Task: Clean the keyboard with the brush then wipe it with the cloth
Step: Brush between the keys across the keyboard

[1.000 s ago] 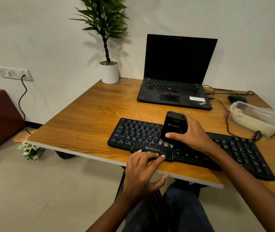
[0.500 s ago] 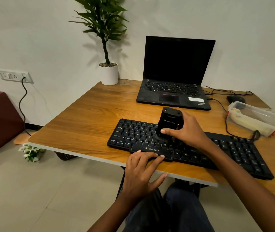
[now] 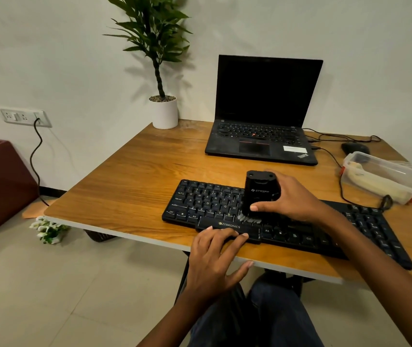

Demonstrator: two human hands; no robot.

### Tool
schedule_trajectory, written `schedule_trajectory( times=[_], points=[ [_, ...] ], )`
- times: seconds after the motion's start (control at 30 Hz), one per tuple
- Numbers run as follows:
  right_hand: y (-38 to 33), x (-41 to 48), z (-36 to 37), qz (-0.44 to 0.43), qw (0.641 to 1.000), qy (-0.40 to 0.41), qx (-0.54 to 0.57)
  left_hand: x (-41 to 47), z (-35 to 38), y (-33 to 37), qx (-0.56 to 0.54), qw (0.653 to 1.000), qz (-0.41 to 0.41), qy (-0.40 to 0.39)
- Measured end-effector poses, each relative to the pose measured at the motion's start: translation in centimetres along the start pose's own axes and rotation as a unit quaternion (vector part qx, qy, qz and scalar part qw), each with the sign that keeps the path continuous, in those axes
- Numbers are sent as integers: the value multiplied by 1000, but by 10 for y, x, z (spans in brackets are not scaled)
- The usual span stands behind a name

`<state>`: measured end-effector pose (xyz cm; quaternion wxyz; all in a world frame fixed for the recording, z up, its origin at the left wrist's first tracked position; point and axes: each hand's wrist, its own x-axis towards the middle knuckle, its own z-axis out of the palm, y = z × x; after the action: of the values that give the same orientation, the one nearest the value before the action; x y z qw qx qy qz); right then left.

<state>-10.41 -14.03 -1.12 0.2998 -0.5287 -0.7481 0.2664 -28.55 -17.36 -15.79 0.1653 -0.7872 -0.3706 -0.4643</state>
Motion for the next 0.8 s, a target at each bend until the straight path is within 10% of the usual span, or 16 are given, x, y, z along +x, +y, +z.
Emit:
schedule_trajectory(
  times=[0.8],
  points=[
    [1,3,1,9,999,-33,-12,-1,1,1,2,1000,-1,7]
  ],
)
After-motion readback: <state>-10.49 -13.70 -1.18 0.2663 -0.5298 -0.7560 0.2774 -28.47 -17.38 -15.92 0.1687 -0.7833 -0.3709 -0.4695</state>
